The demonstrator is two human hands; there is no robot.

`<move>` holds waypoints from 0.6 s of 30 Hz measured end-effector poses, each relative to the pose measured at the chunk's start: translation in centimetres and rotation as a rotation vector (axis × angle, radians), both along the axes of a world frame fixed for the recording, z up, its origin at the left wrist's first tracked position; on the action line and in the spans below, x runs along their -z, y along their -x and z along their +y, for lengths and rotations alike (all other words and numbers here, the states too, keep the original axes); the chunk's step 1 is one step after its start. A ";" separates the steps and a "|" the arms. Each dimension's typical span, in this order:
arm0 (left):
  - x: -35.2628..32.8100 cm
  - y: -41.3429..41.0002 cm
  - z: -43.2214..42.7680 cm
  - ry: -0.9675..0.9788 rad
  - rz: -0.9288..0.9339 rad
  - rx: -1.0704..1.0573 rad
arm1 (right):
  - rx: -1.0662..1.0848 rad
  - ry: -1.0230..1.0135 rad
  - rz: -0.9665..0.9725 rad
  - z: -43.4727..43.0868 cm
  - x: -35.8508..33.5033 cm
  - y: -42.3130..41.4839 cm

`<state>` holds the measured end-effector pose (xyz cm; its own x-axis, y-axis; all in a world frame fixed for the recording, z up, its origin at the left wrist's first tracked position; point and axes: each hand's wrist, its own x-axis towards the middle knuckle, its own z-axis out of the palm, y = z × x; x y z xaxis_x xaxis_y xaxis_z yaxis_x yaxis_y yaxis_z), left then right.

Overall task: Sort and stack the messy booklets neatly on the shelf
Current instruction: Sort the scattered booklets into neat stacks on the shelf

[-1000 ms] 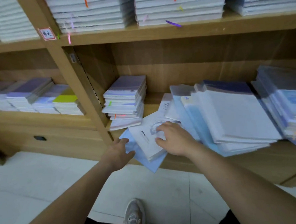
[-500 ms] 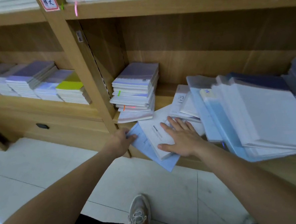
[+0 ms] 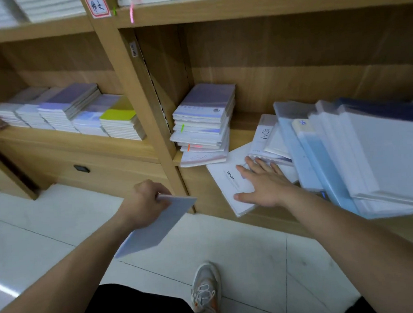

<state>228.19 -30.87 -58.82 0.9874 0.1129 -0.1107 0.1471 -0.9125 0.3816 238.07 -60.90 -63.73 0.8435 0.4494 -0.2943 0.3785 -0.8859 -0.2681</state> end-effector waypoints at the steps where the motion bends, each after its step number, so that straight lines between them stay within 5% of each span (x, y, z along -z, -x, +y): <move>1: -0.6 0.3 0.9 0.036 -0.065 0.008 | 0.005 -0.012 -0.004 0.2 -0.6 0.2; 7: -3.1 1.0 0.9 0.692 -0.206 -0.084 | -0.106 -0.251 -0.054 3.8 -4.0 4.2; 14: -4.5 -2.0 -1.4 0.754 -0.325 -0.089 | 0.093 -0.551 0.142 3.1 -4.3 6.0; 18: -4.4 -4.3 -2.7 0.769 -0.382 -0.083 | 0.178 -0.678 0.041 1.3 -5.6 5.3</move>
<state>232.47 -33.56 -54.44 0.9642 0.2169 0.1523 -0.0625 -0.3725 0.9259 232.74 -59.56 -58.10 0.9156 0.4008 -0.0312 0.2209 -0.5662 -0.7941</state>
